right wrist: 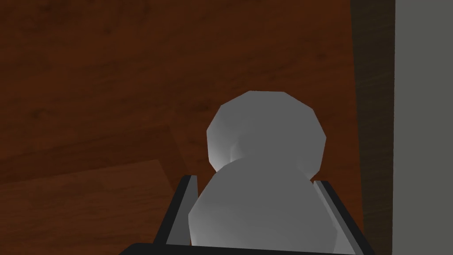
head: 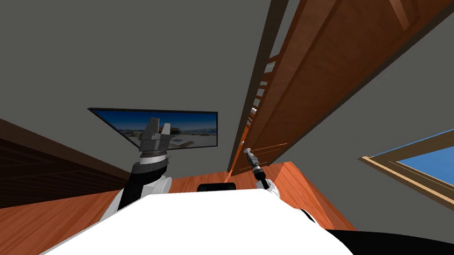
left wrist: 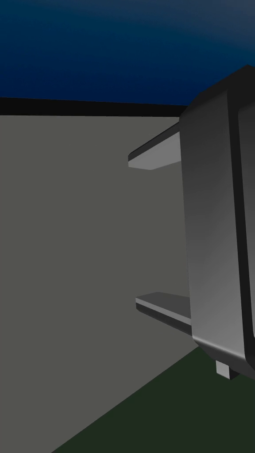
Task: Pull the door open
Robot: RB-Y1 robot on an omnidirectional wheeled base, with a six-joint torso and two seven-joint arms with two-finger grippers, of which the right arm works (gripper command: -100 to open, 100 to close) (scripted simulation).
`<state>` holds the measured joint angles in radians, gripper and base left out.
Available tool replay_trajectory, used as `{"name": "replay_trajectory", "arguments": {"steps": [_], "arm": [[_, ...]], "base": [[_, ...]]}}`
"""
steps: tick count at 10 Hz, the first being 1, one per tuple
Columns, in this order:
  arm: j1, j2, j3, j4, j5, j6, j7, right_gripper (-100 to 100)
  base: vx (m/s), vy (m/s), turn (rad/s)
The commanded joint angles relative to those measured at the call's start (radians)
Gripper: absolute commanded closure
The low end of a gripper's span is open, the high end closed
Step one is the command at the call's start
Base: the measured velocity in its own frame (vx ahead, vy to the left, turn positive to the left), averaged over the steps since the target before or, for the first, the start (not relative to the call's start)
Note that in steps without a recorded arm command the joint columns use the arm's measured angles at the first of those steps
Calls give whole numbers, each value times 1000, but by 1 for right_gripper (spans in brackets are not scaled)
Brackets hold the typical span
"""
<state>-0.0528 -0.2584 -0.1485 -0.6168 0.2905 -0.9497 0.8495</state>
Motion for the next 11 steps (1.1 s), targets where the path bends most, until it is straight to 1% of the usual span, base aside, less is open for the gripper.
{"name": "replay_trajectory", "arguments": {"steps": [1, 2, 4, 5, 7, 8, 10, 11], "arm": [[4, 4, 12, 1, -14, 2, -50, 100], [4, 4, 12, 1, -14, 2, -57, 100], [2, 2, 22, 4, -39, 4, -118, 100], [2, 2, 22, 4, -39, 4, -130, 100], [-1, -1, 33, 7, -66, 6, -192, 100], [-1, -1, 33, 7, -66, 6, -208, 100], [-4, -3, 45, 11, -93, 9, -270, 100], [-4, -3, 45, 11, -93, 9, -286, 100]], "base": [[-58, -8, 61], [-41, -12, 24], [-41, -17, 40], [-43, -15, 40], [-54, -19, 72], [-46, -23, 28], [-49, -21, 58], [-46, -23, 41]]}}
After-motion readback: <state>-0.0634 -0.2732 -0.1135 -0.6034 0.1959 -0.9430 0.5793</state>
